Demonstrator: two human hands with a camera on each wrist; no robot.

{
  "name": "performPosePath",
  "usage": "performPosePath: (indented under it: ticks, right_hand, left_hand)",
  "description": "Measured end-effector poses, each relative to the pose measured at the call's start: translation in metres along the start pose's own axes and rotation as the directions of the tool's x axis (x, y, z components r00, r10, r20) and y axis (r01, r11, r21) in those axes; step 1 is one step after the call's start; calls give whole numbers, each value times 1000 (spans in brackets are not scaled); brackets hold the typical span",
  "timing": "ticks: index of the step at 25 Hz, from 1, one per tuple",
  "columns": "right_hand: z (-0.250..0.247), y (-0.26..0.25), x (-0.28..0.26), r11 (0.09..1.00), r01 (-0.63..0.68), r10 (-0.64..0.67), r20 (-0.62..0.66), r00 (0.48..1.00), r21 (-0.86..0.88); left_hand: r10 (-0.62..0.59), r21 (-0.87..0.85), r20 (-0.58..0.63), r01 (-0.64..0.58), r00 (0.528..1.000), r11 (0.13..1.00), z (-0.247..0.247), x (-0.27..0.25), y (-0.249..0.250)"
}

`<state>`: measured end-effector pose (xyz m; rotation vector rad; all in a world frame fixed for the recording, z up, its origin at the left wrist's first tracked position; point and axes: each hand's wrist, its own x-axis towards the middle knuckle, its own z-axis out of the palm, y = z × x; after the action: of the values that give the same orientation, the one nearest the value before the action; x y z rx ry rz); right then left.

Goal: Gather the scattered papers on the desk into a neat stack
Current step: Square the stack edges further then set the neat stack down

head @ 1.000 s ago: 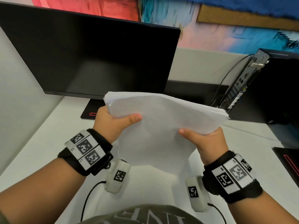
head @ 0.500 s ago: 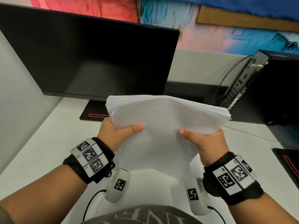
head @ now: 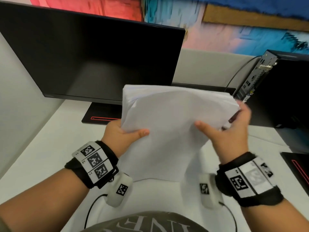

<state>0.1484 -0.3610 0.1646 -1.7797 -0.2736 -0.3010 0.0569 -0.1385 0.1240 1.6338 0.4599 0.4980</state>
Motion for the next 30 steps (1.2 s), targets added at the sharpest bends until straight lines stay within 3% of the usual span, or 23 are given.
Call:
performPosePath:
  ticks: [1,3,4,6,8,10,12,14,16,17,19,21,23,26,28,30]
  right_hand:
    - [-6,-12,7,973,175,-183,-44,982,-154]
    - [-12,-40,16,808,493,-489,100,867,-322]
    - [-11,-52,18,753,580,-535,223,815,-312]
    - [-3,-69,19,762,612,-490,431,758,-209]
    - [3,-70,15,829,539,-401,515,758,-148]
    - [1,-61,15,885,456,-363,470,804,-96]
    - [-11,-54,17,957,288,-274,404,873,27]
    - [-28,-42,22,979,111,-168,362,917,173]
    - [-42,-25,28,978,6,-77,330,941,209]
    - [-47,-16,31,973,-46,-30,324,946,224]
    - [-50,1,36,950,-159,72,308,949,269]
    - [-45,13,35,914,-242,151,281,948,324]
    - [-37,21,32,895,-293,221,236,946,337]
    - [-27,27,23,890,-293,261,136,956,351]
    - [-23,32,17,894,-261,247,85,965,364]
    - [-21,43,9,889,-274,254,102,962,368]
  left_hand:
    - [40,66,24,-41,999,997,0,2,11]
    - [128,211,110,-149,986,966,0,6,35]
    - [172,299,166,-216,971,930,2,7,47]
    - [246,456,306,-369,920,810,5,6,64]
    - [219,492,412,-418,885,764,5,6,70]
    - [160,450,476,-396,865,801,-2,9,65]
    - [99,489,520,-391,848,779,-20,12,49]
    - [73,529,498,-370,864,764,-44,18,33]
    - [68,478,369,-252,927,841,-64,23,17]
    - [77,415,262,-184,962,891,-72,27,8]
    - [27,37,124,-32,992,999,-78,26,-1]
    - [-25,-352,286,129,958,927,-75,24,-14]
    - [3,-444,365,171,931,880,-60,17,-18]
    - [-16,-315,138,59,990,947,-38,9,-12]
    - [-10,-253,-24,3,1000,967,-32,9,-10]
    - [-10,-168,-99,-7,995,986,-33,15,-15]
